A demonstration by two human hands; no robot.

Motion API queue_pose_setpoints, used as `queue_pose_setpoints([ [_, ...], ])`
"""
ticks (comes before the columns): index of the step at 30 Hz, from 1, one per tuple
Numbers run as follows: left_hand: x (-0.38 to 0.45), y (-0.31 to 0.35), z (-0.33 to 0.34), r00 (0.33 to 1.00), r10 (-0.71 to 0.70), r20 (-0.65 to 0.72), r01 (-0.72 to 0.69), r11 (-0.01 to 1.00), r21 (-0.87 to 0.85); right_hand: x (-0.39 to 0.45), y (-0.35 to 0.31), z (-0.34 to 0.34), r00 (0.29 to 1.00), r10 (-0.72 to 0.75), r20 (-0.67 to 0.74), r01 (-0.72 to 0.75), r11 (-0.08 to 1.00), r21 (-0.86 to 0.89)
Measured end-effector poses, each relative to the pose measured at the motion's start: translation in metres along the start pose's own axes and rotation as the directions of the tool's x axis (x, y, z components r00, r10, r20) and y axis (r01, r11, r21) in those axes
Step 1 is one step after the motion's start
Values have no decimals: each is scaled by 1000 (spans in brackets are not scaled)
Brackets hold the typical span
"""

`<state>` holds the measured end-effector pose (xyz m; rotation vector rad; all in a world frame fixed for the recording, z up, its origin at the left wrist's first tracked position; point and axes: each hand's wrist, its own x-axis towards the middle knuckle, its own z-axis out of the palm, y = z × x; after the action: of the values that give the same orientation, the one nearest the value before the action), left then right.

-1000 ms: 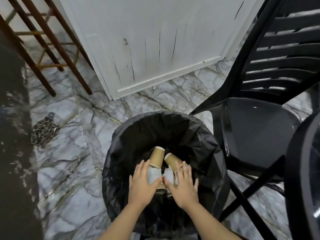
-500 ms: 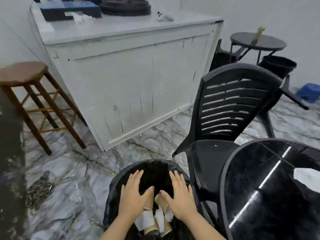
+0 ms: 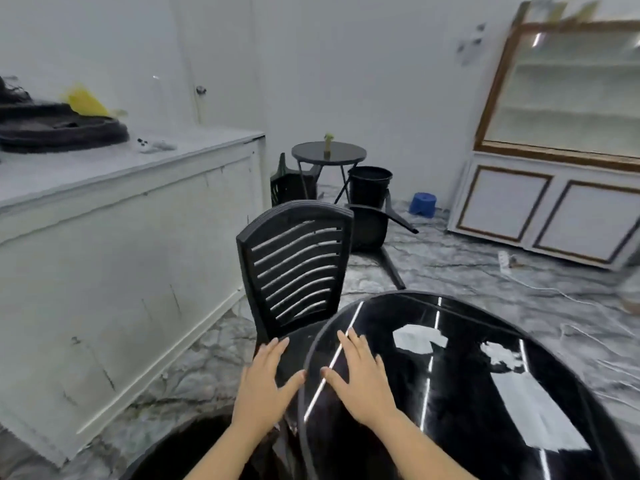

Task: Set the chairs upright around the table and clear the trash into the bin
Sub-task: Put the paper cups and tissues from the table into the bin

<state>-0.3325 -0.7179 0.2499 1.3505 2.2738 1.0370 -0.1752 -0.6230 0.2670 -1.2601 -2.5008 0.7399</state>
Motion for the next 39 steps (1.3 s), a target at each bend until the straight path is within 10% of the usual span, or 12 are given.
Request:
queue_pose_setpoints([
  [14, 33, 154, 180, 931, 214, 295, -210, 977, -46, -75, 238, -130, 887, 426, -177, -432, 902, 4],
  [39, 139, 128, 274, 808, 367, 460, -519, 814, 262, -47, 315, -88, 847, 518, -123, -524, 852, -21],
])
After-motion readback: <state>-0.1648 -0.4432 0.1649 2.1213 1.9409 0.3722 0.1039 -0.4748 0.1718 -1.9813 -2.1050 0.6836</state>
